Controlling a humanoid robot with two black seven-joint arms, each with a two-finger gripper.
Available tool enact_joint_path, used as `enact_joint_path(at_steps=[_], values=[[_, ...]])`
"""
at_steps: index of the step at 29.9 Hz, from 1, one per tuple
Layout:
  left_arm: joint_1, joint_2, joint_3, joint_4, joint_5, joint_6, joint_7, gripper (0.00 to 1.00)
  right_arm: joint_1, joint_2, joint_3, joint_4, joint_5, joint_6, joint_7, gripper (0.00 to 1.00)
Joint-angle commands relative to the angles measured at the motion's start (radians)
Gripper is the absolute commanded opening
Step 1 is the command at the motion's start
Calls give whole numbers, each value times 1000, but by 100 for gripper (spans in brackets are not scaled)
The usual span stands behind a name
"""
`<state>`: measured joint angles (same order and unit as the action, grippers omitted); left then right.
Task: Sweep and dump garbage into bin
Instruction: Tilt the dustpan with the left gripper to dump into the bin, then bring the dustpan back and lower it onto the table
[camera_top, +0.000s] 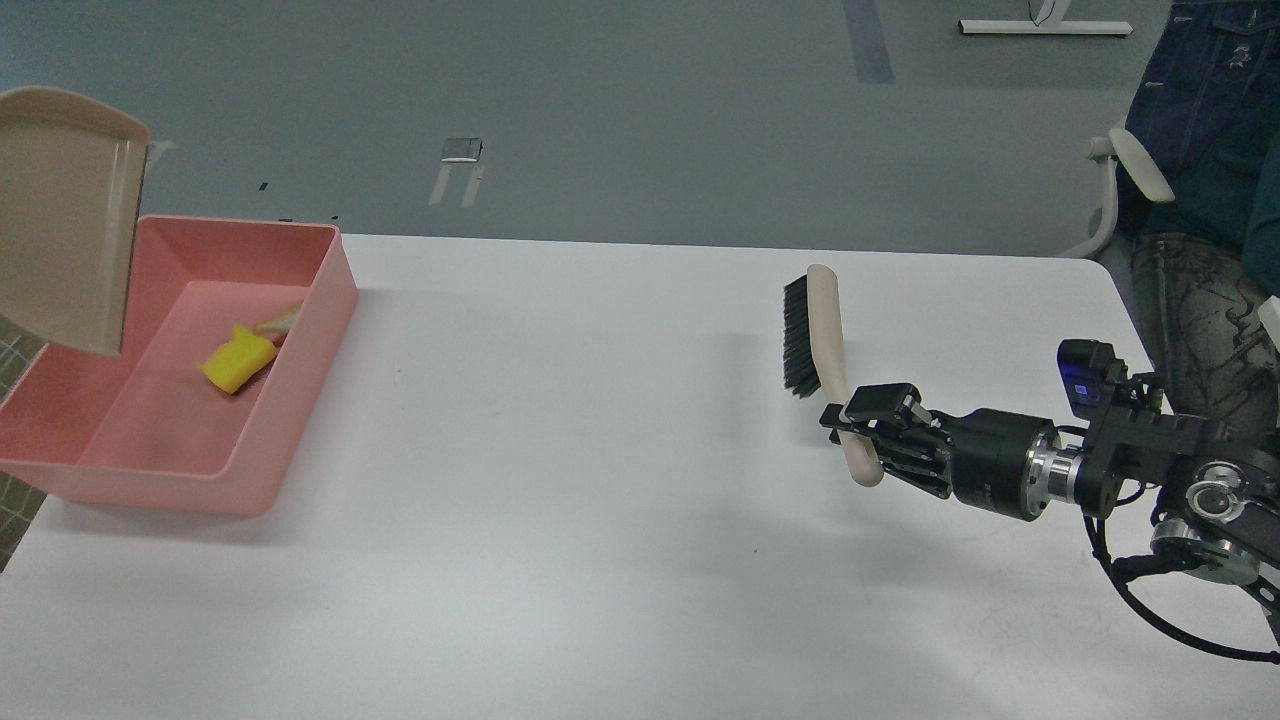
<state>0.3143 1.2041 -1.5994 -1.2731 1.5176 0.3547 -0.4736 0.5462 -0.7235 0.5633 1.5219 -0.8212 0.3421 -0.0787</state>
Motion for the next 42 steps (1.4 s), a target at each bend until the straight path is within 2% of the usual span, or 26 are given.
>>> enact_joint_path(at_steps=[1, 4, 7, 9, 11, 13, 14, 15, 17, 23, 25, 26, 28, 31, 42], values=[[-6, 57, -14, -11, -17, 33, -14, 0, -2, -5, 0, 0, -35, 1, 0, 2], [-63, 66, -19, -81, -85, 18, -13, 0, -6, -5, 0, 0, -79, 0, 4, 2], [-115, 57, -13, -150, -149, -57, -4, 0, -8, -5, 0, -2, -82, -2, 4, 2], [-150, 54, -14, -196, -201, -138, 12, 0, -9, -5, 1, -5, -84, -2, 5, 2], [-217, 36, -13, -245, -307, -250, 67, 0, -12, -5, 1, -17, -84, -3, 8, 2], [-253, 13, -11, -267, -367, -325, 96, 0, -12, -2, 1, -29, -88, -2, 8, 2], [-292, -23, -11, -287, -428, -408, 122, 0, -12, 4, 1, -40, -99, -2, 8, 2], [-317, -46, -11, -296, -459, -446, 134, 0, -12, 4, 1, -43, -105, -2, 8, 2], [-394, -162, -10, -321, -546, -581, 205, 0, -12, 4, 1, -45, -128, -2, 11, 2], [-434, -435, -2, -324, -574, -758, 341, 0, -12, 1, 3, -46, -150, -2, 11, 2], [-431, -498, 13, -324, -574, -763, 375, 0, -12, -5, 1, -45, -154, -3, 11, 2], [-431, -498, 13, -324, -574, -763, 375, 0, -12, -5, 1, -45, -154, -3, 11, 2], [-431, -587, 59, -321, -573, -752, 403, 0, -14, -7, 1, -45, -154, -3, 11, 2], [-429, -679, 122, -318, -565, -708, 409, 0, -23, -8, 1, -45, -156, -3, 11, 2], [-428, -801, 295, -247, -522, -548, 395, 0, -28, -28, 0, -39, -156, -2, 11, 2]])
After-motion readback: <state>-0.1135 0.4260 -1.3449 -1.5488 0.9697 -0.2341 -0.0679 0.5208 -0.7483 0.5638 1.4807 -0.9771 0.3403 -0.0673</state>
